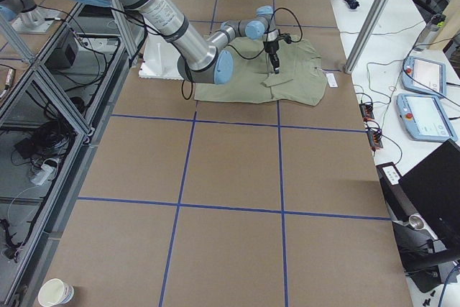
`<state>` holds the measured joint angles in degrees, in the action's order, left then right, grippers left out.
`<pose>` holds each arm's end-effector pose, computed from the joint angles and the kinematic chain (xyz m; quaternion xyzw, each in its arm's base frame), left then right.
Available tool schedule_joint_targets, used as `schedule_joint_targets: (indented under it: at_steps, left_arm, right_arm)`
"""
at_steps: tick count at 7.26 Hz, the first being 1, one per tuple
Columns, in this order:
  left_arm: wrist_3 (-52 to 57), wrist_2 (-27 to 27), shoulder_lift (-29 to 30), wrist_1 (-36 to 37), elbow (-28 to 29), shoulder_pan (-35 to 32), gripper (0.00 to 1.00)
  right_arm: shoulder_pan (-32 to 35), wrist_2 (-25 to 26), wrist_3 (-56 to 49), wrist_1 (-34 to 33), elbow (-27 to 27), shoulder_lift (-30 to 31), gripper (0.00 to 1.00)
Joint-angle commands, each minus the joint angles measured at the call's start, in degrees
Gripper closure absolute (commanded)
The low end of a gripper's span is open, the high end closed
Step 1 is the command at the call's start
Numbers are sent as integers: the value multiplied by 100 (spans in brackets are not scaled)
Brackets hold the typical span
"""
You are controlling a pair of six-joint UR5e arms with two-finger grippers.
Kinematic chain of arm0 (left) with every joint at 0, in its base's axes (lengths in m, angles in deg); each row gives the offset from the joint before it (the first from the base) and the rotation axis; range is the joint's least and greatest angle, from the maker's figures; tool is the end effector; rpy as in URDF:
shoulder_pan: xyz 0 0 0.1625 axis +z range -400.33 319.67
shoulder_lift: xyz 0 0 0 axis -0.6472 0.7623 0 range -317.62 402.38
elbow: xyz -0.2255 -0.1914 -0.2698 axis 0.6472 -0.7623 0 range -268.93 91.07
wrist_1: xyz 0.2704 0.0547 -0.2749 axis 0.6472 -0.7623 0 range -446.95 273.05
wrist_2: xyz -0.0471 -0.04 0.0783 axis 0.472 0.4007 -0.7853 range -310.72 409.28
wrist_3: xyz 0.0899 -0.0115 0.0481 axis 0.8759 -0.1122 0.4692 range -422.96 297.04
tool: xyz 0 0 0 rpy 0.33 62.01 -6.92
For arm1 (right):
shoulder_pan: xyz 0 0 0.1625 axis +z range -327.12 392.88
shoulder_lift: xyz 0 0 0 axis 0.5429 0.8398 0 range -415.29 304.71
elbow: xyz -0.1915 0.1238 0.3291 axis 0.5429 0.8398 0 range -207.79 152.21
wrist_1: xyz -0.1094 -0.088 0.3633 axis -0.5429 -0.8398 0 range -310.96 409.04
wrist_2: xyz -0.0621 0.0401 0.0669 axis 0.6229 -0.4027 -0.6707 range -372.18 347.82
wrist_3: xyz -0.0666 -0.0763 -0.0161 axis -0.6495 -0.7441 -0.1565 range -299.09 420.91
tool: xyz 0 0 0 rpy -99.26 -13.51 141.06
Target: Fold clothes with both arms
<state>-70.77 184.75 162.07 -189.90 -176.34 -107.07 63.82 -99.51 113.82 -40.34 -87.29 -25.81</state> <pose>0.2002 -0.6179 0.3345 0.2070 0.4344 0.2477 0.8409 -0.6181 -0.5315 0.2138 0.1664 -0.2063 -0.0456 0.9632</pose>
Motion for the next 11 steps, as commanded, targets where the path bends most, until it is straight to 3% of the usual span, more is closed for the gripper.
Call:
schedule_joint_targets:
  at_steps: [1,5,8,11]
  left_arm:
    - [-10,-3,28,12,5,12,0]
    - [-18,-3,28,12,-4,12,0]
    - [-27,-3,28,21,-30,3,0]
    - [-185,6,10,12,-101,3,0]
  right_arm:
    - [17,-3,-43,0,-36,14,100]
    - [526,-205,-1305,-246,-1281,960,100]
    - [957,-197,-2194,-176,-1311,1244,100]
    - [1011,-144,-2268,60,-1302,1367,100]
